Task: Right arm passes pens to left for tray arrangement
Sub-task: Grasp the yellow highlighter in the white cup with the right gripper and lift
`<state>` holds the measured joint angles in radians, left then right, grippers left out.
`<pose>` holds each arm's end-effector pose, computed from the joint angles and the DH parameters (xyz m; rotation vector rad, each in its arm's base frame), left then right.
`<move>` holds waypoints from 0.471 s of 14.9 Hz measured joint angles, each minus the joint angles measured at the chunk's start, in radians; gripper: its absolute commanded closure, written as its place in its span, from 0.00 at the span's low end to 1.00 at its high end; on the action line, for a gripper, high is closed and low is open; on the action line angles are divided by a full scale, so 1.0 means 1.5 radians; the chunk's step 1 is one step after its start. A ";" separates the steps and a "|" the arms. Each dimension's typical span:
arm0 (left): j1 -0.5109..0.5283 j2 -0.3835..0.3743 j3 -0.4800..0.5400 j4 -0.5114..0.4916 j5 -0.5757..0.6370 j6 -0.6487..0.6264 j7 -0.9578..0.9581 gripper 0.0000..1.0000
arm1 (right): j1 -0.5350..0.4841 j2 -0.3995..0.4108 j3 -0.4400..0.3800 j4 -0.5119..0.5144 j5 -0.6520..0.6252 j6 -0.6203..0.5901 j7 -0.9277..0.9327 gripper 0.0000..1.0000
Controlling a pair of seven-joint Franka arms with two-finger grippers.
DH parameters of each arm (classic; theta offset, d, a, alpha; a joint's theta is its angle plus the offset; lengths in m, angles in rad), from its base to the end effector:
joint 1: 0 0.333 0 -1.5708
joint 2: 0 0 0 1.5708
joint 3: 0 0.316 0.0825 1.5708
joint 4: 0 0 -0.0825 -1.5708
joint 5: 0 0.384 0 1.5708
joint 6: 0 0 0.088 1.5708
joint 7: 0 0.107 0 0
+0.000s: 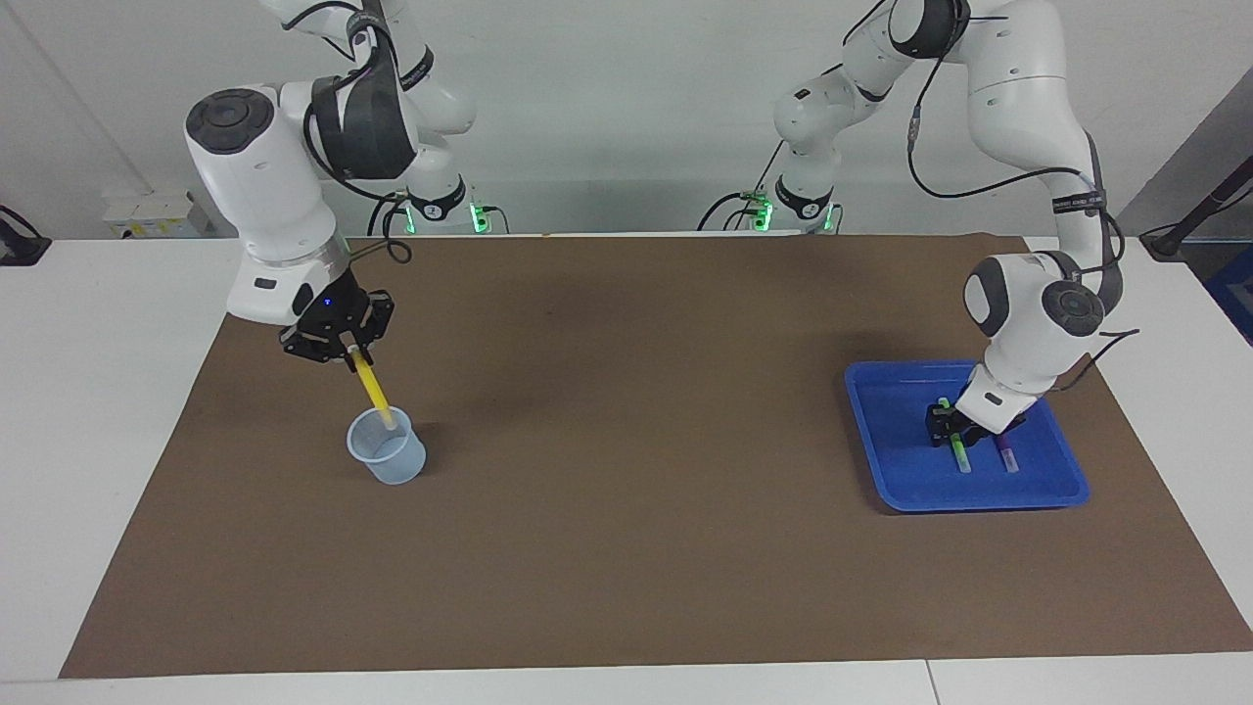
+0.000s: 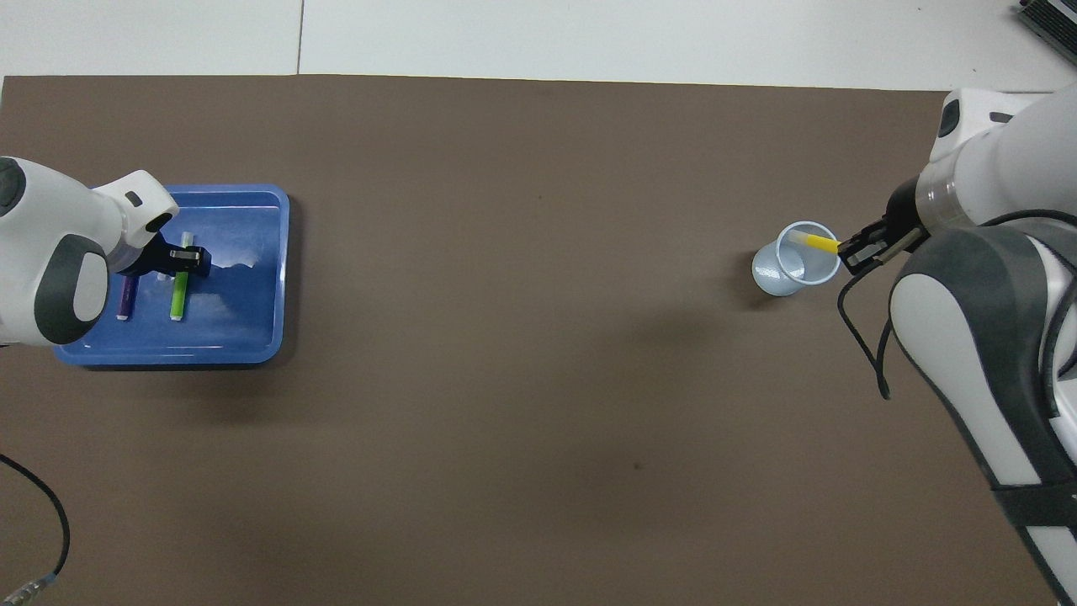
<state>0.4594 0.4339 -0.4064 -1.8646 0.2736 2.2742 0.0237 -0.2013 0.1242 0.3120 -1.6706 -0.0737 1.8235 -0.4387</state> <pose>0.6340 0.0570 0.3021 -3.0928 0.1723 -0.0300 0.6016 0.0519 0.5305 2.9800 0.8628 0.0449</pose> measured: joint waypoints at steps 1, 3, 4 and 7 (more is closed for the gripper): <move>0.000 0.000 0.000 0.001 0.000 0.004 0.000 0.03 | 0.003 0.000 0.000 0.004 0.000 -0.002 0.000 1.00; 0.000 0.000 -0.001 0.005 0.000 0.017 0.000 0.01 | 0.003 0.000 0.000 0.012 0.000 -0.008 0.003 1.00; 0.000 -0.001 -0.003 0.006 0.000 0.020 0.000 0.01 | 0.005 0.000 0.000 0.017 0.000 -0.014 0.009 1.00; 0.001 -0.002 -0.003 0.012 0.000 0.027 0.000 0.01 | 0.033 0.000 0.002 0.036 0.000 -0.038 0.052 1.00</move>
<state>0.4616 0.4302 -0.4103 -1.8460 0.2736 2.3141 0.0238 -0.1524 0.1242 0.3146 -1.6167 -0.0739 1.7670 -0.3611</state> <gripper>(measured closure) 0.009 0.833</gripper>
